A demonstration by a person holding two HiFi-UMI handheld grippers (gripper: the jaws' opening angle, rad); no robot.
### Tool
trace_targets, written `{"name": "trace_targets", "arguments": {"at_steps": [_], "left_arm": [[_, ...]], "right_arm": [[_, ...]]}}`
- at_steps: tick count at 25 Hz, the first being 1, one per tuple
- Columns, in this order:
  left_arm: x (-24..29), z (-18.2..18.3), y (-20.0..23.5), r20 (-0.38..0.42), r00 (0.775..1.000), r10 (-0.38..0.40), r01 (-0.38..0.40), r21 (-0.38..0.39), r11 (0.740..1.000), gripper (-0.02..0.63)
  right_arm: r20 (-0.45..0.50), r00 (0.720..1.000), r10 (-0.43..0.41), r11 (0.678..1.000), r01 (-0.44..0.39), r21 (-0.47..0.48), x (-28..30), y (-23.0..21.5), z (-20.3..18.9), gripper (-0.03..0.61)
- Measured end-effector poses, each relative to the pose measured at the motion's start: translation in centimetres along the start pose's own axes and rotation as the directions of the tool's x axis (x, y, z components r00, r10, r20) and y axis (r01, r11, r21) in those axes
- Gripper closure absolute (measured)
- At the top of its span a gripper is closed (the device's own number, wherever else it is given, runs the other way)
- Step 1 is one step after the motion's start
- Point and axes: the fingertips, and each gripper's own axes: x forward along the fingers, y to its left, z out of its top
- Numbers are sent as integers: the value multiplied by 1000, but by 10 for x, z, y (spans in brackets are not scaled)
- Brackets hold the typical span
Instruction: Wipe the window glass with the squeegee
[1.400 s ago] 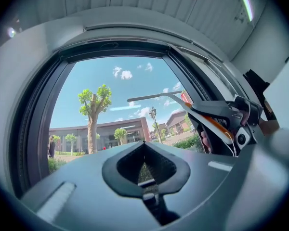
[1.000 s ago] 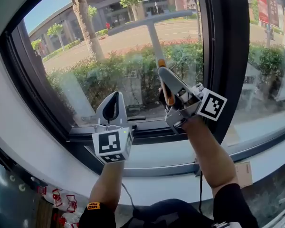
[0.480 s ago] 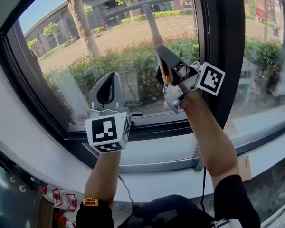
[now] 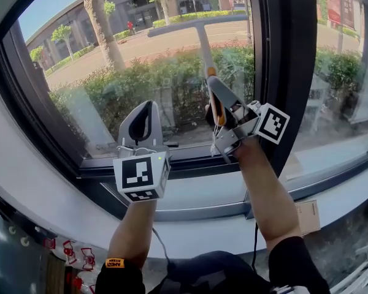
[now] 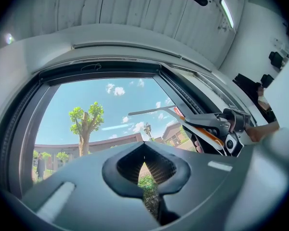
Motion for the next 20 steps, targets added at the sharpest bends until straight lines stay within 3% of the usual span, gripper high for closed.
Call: {"name": "trace_targets", "arguments": {"at_steps": [6, 13, 20], "left_arm": [[-16, -54, -19, -101, 994, -33, 24, -87, 996, 600], [-47, -119, -31, -216, 975, -51, 22, -136, 990, 600], [-59, -139, -38, -248, 968, -47, 6, -163, 987, 600]], "right_arm": [[24, 997, -72, 995, 70, 68, -61, -26, -41, 534], [35, 985, -166, 976, 159, 148, -127, -51, -91, 534], [24, 981, -192, 971, 187, 146, -146, -54, -98, 534]]}}
